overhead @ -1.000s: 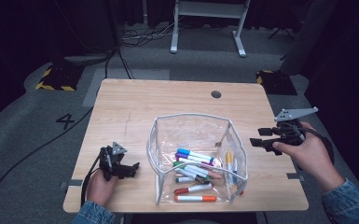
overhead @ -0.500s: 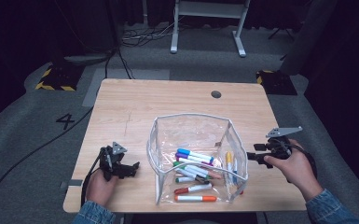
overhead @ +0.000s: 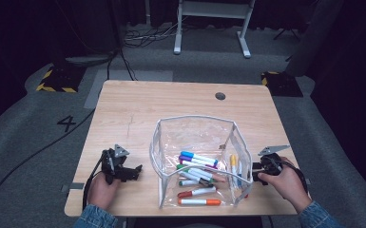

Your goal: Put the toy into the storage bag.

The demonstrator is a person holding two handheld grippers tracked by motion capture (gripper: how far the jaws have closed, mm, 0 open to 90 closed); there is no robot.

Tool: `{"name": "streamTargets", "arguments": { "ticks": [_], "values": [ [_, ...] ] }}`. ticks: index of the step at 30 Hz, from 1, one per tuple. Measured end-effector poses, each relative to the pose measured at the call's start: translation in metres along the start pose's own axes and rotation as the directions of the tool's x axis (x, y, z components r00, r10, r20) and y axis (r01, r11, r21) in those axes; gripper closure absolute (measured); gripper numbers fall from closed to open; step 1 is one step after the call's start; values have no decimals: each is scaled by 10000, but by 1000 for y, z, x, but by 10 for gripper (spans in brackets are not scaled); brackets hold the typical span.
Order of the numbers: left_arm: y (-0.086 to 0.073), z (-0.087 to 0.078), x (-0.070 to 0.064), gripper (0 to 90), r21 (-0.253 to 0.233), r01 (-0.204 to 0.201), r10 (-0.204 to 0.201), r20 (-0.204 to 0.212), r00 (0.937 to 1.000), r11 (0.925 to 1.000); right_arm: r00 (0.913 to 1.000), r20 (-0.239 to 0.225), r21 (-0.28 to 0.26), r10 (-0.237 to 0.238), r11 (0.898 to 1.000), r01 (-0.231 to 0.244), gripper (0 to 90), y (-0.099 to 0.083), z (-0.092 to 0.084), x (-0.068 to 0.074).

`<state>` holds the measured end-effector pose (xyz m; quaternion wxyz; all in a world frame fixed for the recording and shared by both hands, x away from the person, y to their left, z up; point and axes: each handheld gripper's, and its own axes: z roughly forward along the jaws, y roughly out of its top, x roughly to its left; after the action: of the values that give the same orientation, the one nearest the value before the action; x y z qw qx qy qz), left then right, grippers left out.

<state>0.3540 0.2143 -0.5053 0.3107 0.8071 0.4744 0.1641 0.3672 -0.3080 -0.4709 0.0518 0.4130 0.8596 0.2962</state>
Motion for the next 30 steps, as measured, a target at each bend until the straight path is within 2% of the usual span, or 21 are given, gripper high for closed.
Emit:
{"name": "streamTargets", "arguments": {
  "ticks": [2, 4, 6, 7, 9, 13, 15, 19, 23, 30],
  "values": [
    [0, 0, 0, 0, 1, 0, 0, 1, 10000, 10000, 10000, 77, 27, 57, 10000, -57, 450, -4, 1, -2],
    [0, 0, 0, 0, 2, 0, 0, -1, 10000, 10000, 9993, 382, 251, 30, 9997, -40, 528, -7, -1, -4],
    [0, 0, 0, 0, 0, 3, -3, -1, 10000, 10000, 9983, 590, 463, 6, 9989, -33, 662, -10, -4, -5],
    [0, 0, 0, 0, 0, 3, -3, -2, 10000, 10000, 9969, 779, 565, 98, 9983, -143, 756, -11, -6, -6],
    [0, 0, 0, 0, 10, 14, -14, -1, 10000, 10000, 9912, 1231, 671, 480, 9961, -565, 766, -13, -9, -8],
    [0, 0, 0, 0, 3, -2, 2, -2, 10000, 10000, 9866, 1391, 644, 857, 9934, -954, 768, -15, -11, -10],
    [0, 0, 0, 0, 1, 6, -6, -1, 10000, 10000, 9866, 1294, 664, 990, 9919, -1082, 768, -15, -12, -10],
    [0, 0, 0, 0, 0, 1, -1, -4, 10000, 10000, 9886, 1055, 345, 1072, 9932, -1114, 769, -11, -22, -11],
    [0, 0, 0, 0, 1, 0, 0, -2, 10000, 10000, 9907, 777, -9, 1116, 9937, -1118, 768, -2, -40, -7],
    [0, 0, 0, 0, 0, 0, 0, -1, 10000, 10000, 9964, 168, -847, 825, 9931, -808, 768, 16, -77, 4]
  ]
}}
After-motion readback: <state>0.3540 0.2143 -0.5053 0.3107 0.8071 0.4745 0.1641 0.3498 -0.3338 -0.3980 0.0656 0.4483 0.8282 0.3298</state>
